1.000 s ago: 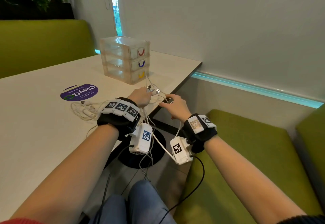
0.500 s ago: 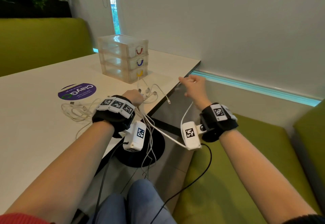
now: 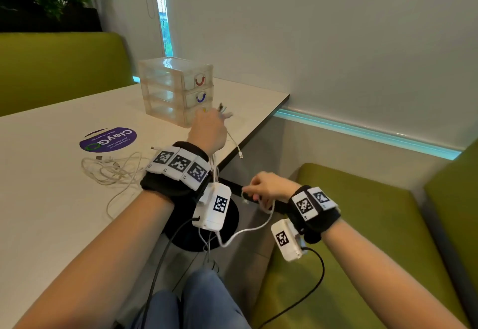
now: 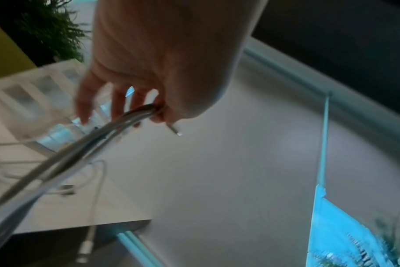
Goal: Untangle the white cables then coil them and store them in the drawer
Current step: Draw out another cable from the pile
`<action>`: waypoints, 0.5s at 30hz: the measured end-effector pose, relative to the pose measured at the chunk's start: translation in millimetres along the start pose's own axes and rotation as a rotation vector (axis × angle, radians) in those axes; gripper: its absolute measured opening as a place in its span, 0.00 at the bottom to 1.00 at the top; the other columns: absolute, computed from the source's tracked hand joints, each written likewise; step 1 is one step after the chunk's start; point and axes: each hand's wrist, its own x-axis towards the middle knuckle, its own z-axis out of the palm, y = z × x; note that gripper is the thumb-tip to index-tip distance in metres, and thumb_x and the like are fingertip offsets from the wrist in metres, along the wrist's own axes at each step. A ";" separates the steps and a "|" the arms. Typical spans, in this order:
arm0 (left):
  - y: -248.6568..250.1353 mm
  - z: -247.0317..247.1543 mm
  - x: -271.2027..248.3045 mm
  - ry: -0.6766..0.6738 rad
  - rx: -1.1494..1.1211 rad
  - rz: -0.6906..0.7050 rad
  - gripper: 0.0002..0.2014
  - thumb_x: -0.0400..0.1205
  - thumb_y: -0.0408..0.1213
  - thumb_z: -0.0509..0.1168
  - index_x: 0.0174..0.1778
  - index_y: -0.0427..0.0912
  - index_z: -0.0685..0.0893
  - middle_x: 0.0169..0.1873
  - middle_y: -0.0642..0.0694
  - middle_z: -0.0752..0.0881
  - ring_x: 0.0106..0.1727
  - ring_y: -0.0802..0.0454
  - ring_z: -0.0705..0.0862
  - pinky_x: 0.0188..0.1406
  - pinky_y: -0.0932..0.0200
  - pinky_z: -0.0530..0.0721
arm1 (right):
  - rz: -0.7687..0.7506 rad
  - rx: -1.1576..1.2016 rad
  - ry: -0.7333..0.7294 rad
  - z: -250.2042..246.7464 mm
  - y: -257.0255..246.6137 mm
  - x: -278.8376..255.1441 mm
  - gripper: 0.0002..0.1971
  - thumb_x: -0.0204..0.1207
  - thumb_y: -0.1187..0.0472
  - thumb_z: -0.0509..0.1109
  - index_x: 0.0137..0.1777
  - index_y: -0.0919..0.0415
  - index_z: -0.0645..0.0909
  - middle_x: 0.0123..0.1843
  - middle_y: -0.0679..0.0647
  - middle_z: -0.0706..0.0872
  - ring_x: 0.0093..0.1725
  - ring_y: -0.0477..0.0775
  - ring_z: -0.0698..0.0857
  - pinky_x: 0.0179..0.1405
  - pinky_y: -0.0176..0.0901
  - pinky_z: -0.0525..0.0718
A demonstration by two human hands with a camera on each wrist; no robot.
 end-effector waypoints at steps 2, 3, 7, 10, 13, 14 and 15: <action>14.0 -5.7 -9.9 0.006 -0.319 0.082 0.13 0.88 0.36 0.48 0.57 0.34 0.76 0.39 0.42 0.78 0.42 0.45 0.81 0.47 0.51 0.82 | 0.020 -0.021 -0.105 4.1 -3.1 -1.0 0.21 0.81 0.49 0.61 0.65 0.65 0.77 0.57 0.61 0.84 0.48 0.61 0.87 0.47 0.46 0.85; 21.1 -8.1 -16.9 -0.032 -0.517 0.090 0.10 0.88 0.38 0.48 0.53 0.38 0.73 0.34 0.46 0.75 0.35 0.51 0.79 0.40 0.56 0.83 | -0.017 -0.040 -0.060 -0.2 -4.8 -2.3 0.21 0.82 0.51 0.60 0.68 0.63 0.75 0.61 0.61 0.82 0.55 0.62 0.85 0.53 0.48 0.83; 37.1 -2.3 -34.3 -0.089 -0.902 0.154 0.11 0.88 0.38 0.49 0.40 0.46 0.69 0.27 0.51 0.67 0.24 0.61 0.68 0.26 0.66 0.72 | -0.416 0.435 0.307 -23.3 -27.5 -23.2 0.21 0.76 0.57 0.57 0.69 0.57 0.71 0.63 0.52 0.81 0.63 0.47 0.79 0.67 0.39 0.76; 44.8 7.6 -38.4 -0.111 -0.992 0.192 0.13 0.88 0.37 0.50 0.37 0.45 0.67 0.25 0.51 0.66 0.19 0.65 0.65 0.21 0.69 0.67 | -0.572 0.675 0.304 -19.3 -48.0 -36.0 0.10 0.77 0.62 0.58 0.57 0.60 0.73 0.48 0.46 0.81 0.47 0.36 0.82 0.51 0.25 0.81; 50.5 10.9 -39.5 -0.094 -0.970 0.244 0.12 0.88 0.37 0.51 0.38 0.48 0.68 0.26 0.53 0.67 0.21 0.65 0.66 0.25 0.66 0.68 | -0.580 0.775 0.439 -9.9 -56.1 -35.2 0.09 0.84 0.67 0.52 0.45 0.64 0.72 0.30 0.55 0.77 0.26 0.40 0.80 0.32 0.33 0.81; 51.0 10.8 -39.5 -0.082 -0.956 0.261 0.12 0.88 0.36 0.51 0.38 0.48 0.68 0.26 0.53 0.68 0.22 0.65 0.67 0.26 0.66 0.69 | -0.579 0.780 0.485 -6.6 -54.9 -31.8 0.09 0.85 0.66 0.52 0.45 0.63 0.70 0.26 0.55 0.73 0.21 0.42 0.76 0.26 0.37 0.78; 51.0 10.5 -39.7 -0.076 -0.947 0.275 0.11 0.88 0.36 0.51 0.38 0.48 0.69 0.26 0.53 0.69 0.22 0.65 0.68 0.27 0.65 0.69 | -0.570 0.796 0.525 -4.7 -53.7 -30.0 0.08 0.84 0.65 0.52 0.44 0.62 0.70 0.24 0.53 0.71 0.19 0.42 0.71 0.22 0.40 0.72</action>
